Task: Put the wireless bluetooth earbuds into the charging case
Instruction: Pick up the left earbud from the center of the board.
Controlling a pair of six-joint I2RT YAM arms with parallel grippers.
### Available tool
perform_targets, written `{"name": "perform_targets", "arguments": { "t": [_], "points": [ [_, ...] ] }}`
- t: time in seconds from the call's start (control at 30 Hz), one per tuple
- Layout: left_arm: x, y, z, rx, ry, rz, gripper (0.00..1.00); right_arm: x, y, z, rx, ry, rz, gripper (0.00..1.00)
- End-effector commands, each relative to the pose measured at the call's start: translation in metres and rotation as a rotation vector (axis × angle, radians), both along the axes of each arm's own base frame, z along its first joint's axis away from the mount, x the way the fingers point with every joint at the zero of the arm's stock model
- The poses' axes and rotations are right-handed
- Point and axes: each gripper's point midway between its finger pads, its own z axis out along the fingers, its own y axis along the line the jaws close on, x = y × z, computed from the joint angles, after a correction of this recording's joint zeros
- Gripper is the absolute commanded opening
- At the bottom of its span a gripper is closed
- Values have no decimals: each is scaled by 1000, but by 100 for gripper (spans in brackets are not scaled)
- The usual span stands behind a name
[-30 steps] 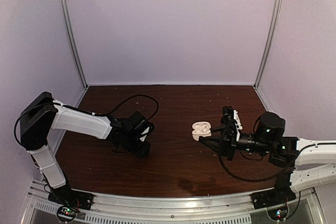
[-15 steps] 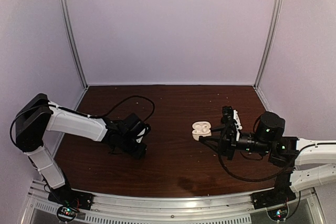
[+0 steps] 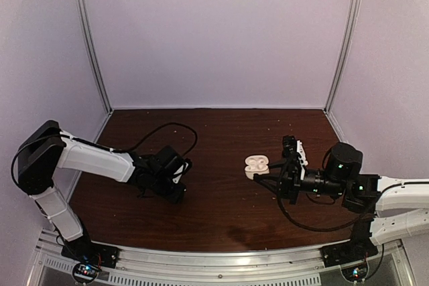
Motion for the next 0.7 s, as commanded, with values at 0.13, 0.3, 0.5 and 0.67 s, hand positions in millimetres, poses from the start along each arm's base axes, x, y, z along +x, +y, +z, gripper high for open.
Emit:
{"name": "perform_targets", "arguments": {
  "t": [0.13,0.3,0.5,0.67],
  "points": [
    [0,9,-10,45,-26,-52,28,0,3,9,16,-17,13,0],
    [2,8,-11,43,-35,-70,28,1,2,9,14,-17,13,0],
    [-1,12,-11,53,-23,-71,22,1,2,8,9,-20,11,0],
    [-1,13,8,50,-50,-94,16,-1,2,5,11,-40,28,0]
  ]
}}
